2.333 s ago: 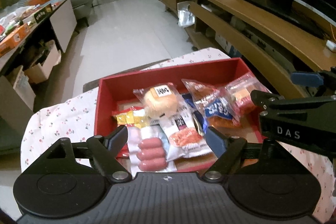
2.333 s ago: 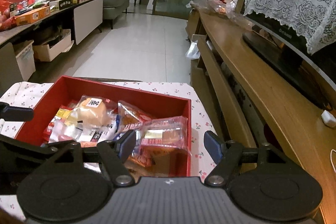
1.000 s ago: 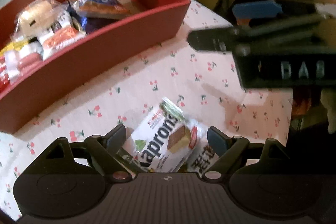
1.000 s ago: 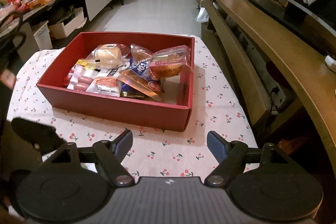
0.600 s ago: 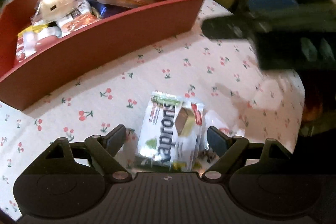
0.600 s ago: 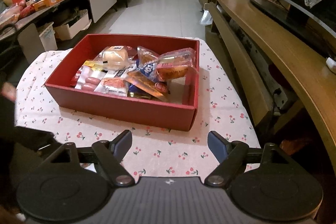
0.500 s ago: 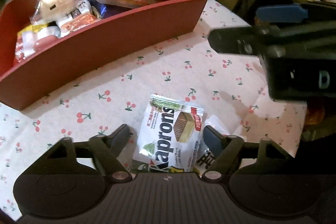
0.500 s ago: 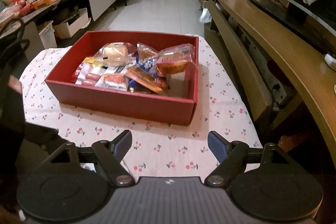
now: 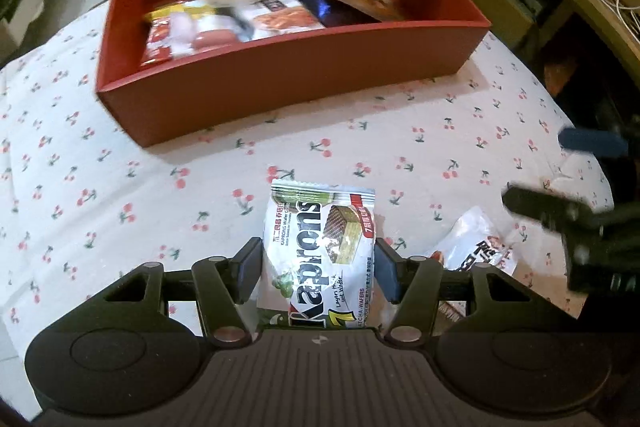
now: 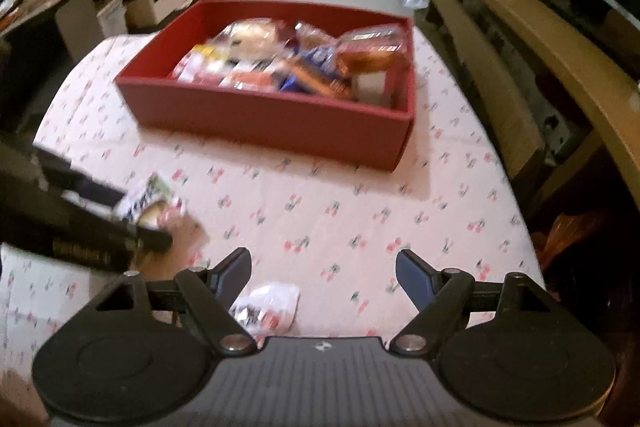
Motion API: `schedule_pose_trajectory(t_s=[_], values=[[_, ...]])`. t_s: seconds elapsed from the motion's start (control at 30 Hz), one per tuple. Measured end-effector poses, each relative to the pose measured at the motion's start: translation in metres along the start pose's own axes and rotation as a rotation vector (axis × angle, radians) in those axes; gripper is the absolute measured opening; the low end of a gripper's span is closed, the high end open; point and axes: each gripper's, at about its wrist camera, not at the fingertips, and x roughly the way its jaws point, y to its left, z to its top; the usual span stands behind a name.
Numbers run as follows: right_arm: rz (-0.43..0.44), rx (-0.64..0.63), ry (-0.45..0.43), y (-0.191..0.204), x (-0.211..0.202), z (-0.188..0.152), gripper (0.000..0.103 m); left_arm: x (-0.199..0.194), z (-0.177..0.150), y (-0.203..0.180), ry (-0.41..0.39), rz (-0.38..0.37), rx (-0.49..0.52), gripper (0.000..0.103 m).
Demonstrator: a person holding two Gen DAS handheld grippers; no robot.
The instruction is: Organize snacks
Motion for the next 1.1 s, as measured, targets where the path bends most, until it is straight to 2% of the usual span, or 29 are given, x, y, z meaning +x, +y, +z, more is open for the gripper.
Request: schedule_pose_trajectory(t_s=[0.07,0.27,0.4,0.53,0.63,0.77,0.83,0.97,1.03,1.1], values=[[0.003,-0.026,0.034,0.005,0.000,-0.008,0.095,-0.002,-0.002,0.001,0.001,-0.005,0.002,0.065],[-0.102,-0.143,0.109,0.021,0.003,-0.033,0.095,-0.005,-0.005,0.002,-0.004,-0.023,0.009,0.065],[-0.113,-0.236,0.184,0.036,0.017,-0.039,0.095,-0.007,-0.005,0.001,-0.011,-0.035,0.013,0.066],[-0.125,-0.325,0.157,0.064,0.028,-0.029,0.096,-0.009,-0.004,0.001,-0.019,-0.037,0.008,0.065],[-0.090,-0.338,0.134,0.073,0.031,-0.018,0.096,-0.012,-0.003,0.008,-0.029,-0.037,-0.013,0.064],[-0.060,-0.366,0.125,0.064,0.026,-0.010,0.096,-0.012,-0.005,0.017,-0.018,-0.044,-0.033,0.064],[-0.015,-0.452,0.118,0.061,0.021,-0.009,0.096,-0.010,-0.008,0.018,-0.003,-0.058,-0.045,0.065],[0.022,-0.658,0.125,0.069,0.026,-0.002,0.096,-0.003,-0.008,0.019,0.024,-0.064,-0.074,0.070],[0.078,-0.740,0.141,0.074,0.032,0.003,0.096,-0.002,-0.007,0.019,0.024,-0.064,-0.080,0.074],[0.099,-0.830,0.159,0.080,0.036,0.003,0.096,-0.002,-0.007,0.019,0.025,-0.063,-0.085,0.076]])
